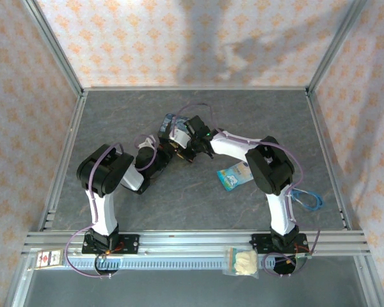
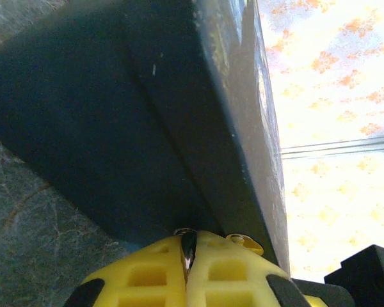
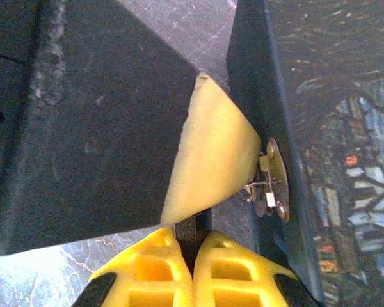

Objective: Unlock a padlock with a key

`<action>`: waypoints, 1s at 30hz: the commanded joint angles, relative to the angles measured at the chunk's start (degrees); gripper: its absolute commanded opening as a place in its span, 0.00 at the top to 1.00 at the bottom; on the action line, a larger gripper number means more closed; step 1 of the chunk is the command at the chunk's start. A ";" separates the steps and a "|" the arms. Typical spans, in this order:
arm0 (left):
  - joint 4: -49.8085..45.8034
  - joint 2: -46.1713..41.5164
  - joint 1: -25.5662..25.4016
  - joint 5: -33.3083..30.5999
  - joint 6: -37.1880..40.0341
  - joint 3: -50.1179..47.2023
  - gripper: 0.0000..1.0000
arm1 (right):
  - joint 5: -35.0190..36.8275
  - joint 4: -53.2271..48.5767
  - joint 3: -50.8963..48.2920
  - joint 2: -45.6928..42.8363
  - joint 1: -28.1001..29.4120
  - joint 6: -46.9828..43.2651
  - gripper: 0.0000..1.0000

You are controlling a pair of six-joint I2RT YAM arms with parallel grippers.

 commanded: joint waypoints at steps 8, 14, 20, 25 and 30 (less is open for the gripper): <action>4.20 1.49 -0.21 -1.97 0.05 -0.63 1.00 | 3.32 7.55 -11.94 -15.52 -0.30 20.50 0.60; 5.90 0.91 -0.18 -2.12 0.68 -1.65 1.00 | 7.56 7.69 -12.73 -18.12 -3.47 39.38 0.46; 7.65 1.43 -0.14 -2.05 -0.37 -2.48 1.00 | 14.33 15.76 -12.12 -15.55 -6.30 58.18 0.42; 8.26 0.74 -0.21 -2.55 -0.48 -3.13 1.00 | 19.42 17.08 -8.38 -9.64 -6.30 62.90 0.42; 8.24 0.68 -0.16 -2.92 -0.32 -3.33 1.00 | 18.89 17.92 -7.56 -6.09 -6.06 64.70 0.42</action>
